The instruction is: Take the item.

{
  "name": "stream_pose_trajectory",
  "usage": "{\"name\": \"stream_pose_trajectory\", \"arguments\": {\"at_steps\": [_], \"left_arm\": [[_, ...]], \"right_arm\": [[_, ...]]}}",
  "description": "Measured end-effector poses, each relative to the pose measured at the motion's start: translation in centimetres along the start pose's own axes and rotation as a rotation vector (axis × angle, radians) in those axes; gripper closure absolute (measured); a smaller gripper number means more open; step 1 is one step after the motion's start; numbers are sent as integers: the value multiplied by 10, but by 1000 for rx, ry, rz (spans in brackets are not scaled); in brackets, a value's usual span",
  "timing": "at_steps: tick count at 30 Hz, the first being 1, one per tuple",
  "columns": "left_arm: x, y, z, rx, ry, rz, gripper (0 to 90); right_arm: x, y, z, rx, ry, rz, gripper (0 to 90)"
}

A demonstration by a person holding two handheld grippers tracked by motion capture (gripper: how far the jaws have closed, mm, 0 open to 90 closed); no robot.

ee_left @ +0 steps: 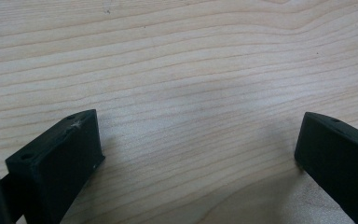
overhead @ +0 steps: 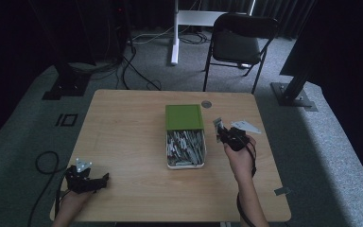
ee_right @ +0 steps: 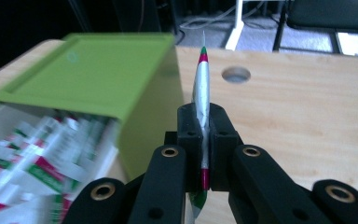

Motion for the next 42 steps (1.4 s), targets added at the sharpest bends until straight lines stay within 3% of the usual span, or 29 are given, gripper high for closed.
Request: {"name": "stream_pose_trajectory", "arguments": {"at_steps": [8,13,24,34,42], "left_arm": [[0,0,0,0,0,0,13],[0,0,0,0,0,0,13],[0,0,0,-1,0,0,13],[0,0,0,0,0,0,13],[0,0,0,0,0,0,13]], "right_arm": [[-29,-16,-10,-59,21,34,864],[-42,-20,-10,-76,16,41,864],[-70,-29,-9,-117,60,77,864],[-74,-33,-22,-137,63,97,858],[-72,-36,-38,-139,42,127,793]]}}
Point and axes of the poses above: each handheld gripper's, and its own axes: x roughly backward along the jaws, y roughly out of its top, z roughly to its left, the point moved 2 cm from there along -x, roughly forward along the jaws, and after that the axes turned 13 degrees about z, right-handed, at the moved point
